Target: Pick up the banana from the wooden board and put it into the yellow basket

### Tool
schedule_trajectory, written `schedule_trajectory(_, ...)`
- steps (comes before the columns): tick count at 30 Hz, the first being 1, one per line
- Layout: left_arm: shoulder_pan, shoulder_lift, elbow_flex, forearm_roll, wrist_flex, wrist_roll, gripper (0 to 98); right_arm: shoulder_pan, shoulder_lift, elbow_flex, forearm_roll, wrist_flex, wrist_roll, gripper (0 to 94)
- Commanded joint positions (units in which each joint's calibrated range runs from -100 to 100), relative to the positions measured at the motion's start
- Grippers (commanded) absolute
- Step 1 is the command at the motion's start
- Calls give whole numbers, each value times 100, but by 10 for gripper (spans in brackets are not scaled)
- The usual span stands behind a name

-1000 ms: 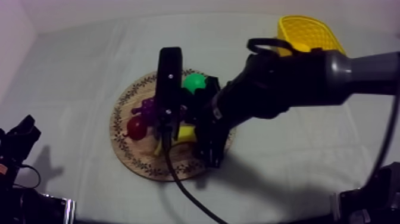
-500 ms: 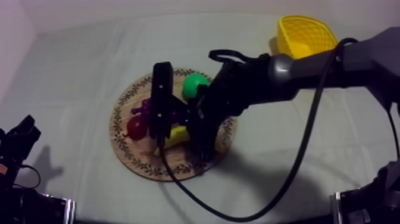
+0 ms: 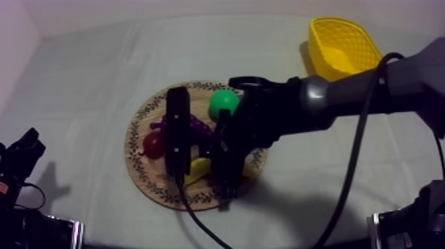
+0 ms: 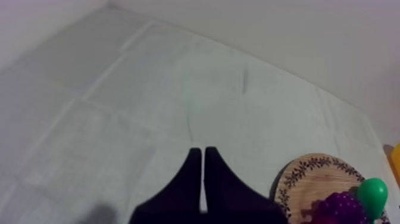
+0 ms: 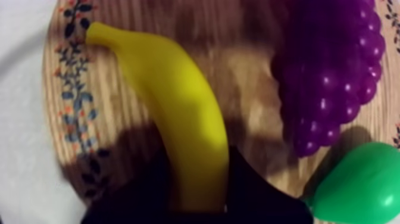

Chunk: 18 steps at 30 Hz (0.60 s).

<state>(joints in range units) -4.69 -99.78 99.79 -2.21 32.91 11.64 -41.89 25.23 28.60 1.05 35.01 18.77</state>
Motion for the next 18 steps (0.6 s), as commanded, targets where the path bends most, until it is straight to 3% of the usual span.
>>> schedule_trajectory(1, 2, -5, -1, 3, -1, 0, 1, 20, -170, -20, 38, 8, -37, 132)
schedule_trajectory(10, 2, -5, -1, 3, -1, 0, 1, 534, -846, -809, -103, 1085, 83, 119)
schedule_trajectory(18, 2, -5, -1, 3, -1, -2, 1, 1479, -1155, -1853, -87, 1859, 192, 114)
